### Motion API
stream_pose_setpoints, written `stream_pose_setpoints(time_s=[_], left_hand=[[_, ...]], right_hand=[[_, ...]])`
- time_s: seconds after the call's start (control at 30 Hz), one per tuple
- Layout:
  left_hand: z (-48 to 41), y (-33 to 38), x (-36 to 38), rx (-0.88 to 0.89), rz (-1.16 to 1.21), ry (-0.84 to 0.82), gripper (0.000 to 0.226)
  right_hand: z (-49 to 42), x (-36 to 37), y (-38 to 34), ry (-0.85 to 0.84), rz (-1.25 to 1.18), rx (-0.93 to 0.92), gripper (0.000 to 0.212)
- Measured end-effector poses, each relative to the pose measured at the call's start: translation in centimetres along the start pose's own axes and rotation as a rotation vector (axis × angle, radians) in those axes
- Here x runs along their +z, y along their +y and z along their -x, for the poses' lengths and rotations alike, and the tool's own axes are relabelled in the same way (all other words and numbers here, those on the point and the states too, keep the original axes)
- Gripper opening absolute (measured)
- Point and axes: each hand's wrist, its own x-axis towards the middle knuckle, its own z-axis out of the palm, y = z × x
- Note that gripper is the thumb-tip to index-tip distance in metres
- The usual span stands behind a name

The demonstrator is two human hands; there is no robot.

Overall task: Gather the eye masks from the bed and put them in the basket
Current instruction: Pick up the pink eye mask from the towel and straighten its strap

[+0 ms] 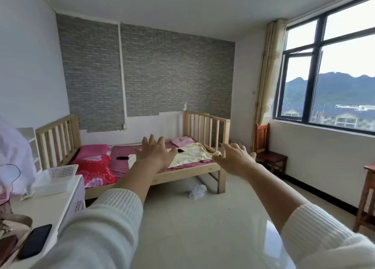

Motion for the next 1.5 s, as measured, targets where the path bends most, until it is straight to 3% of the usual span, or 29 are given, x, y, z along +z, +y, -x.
stream_pose_setpoints(time_s=[0.33,0.63,1.07,1.5], left_hand=[[-3.2,-1.6,1.4,0.056,-0.05,0.022,0.072],[-13.8,-0.7,8.8,0.05,-0.012,-0.043,0.072],[-42.6,6.0,21.2,0.033,-0.012,-0.077,0.072],[-76.4,5.9,36.7,-0.009,0.007,-0.126,0.073]], right_hand=[[-3.8,2.0,-1.0,0.045,0.022,-0.005,0.069],[-14.0,8.2,1.6,0.038,0.007,-0.032,0.074],[-45.1,16.4,9.4,-0.008,0.029,-0.054,0.065],[-79.2,31.4,12.5,-0.093,0.019,-0.05,0.068]])
